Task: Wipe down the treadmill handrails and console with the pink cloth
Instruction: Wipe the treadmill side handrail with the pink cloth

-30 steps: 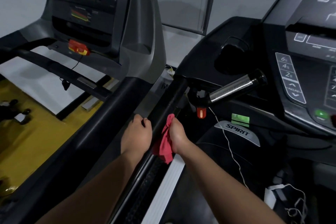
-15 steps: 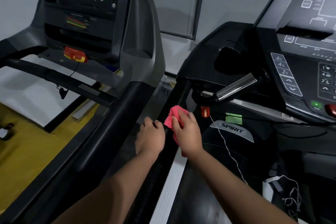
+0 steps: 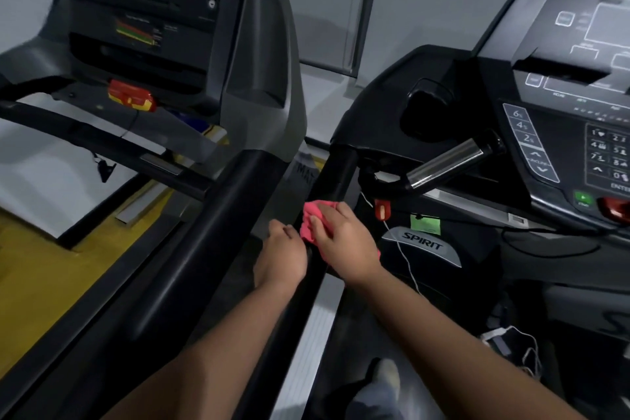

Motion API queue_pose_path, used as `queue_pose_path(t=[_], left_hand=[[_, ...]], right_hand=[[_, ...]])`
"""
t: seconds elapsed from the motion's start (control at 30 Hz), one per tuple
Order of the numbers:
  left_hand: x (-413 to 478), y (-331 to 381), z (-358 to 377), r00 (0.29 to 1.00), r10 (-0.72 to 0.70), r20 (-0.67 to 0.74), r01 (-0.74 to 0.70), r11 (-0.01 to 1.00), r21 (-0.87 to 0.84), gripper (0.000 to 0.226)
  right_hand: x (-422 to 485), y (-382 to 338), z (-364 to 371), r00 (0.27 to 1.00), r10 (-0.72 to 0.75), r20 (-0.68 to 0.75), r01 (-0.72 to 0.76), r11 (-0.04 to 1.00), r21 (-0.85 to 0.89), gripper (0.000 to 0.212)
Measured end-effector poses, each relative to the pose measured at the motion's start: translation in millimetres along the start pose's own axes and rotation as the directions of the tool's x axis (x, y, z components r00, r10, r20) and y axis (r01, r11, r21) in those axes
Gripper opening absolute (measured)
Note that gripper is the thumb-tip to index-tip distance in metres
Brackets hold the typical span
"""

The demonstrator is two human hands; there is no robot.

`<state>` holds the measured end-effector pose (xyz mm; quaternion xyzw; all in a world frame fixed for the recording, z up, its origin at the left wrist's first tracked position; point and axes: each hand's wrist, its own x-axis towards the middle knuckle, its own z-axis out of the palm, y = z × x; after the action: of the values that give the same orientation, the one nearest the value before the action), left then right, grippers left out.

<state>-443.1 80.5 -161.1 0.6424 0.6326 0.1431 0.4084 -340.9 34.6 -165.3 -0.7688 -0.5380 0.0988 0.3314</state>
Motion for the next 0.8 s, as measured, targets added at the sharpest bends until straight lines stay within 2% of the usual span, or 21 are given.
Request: queue_pose_path(t=[0.1, 0.2, 0.3, 0.4, 0.5, 0.6, 0.73, 0.8], left_hand=[[1.2, -2.1, 1.5, 1.000, 0.000, -0.013, -0.001, 1.000, -0.014, 0.028], [0.9, -1.7, 2.3, 1.000, 0.015, -0.020, -0.016, 1.000, -0.023, 0.027], [-0.4, -1.0, 1.0, 1.000, 0.013, -0.026, -0.014, 0.999, -0.030, 0.028], [-1.4, -0.6, -0.1, 1.000, 0.008, -0.006, -0.008, 0.999, -0.041, 0.027], [-0.5, -0.7, 0.0, 1.000, 0.010, 0.009, -0.009, 0.998, -0.055, 0.025], [-1.1, 0.3, -1.3, 1.000, 0.009, 0.010, -0.008, 0.998, -0.060, 0.025], [-2.5, 1.1, -3.2, 1.000, 0.012, 0.010, -0.012, 0.998, -0.054, 0.023], [-2.3, 0.4, -3.8, 1.000, 0.005, 0.008, -0.004, 0.998, -0.057, 0.022]], right_hand=[[-4.8, 5.3, -1.3, 1.000, 0.022, 0.020, -0.022, 0.999, 0.024, 0.036], [7.5, 0.5, 0.2, 0.997, 0.076, -0.029, -0.073, 0.993, 0.092, 0.033], [22.3, -7.0, 3.1, 0.989, 0.136, -0.062, -0.138, 0.990, -0.028, 0.030], [22.2, -9.7, 0.5, 0.996, 0.086, 0.005, -0.085, 0.989, -0.120, 0.032], [7.5, 0.4, -2.5, 0.995, -0.012, 0.102, 0.014, 1.000, -0.020, 0.037], [-1.5, 11.4, -8.4, 0.985, -0.018, 0.169, 0.010, 0.999, 0.049, 0.041], [5.5, -5.5, -2.7, 0.994, 0.093, 0.050, -0.096, 0.994, 0.055, 0.040], [5.7, -18.0, 1.8, 0.994, 0.104, 0.017, -0.104, 0.994, 0.014, 0.042]])
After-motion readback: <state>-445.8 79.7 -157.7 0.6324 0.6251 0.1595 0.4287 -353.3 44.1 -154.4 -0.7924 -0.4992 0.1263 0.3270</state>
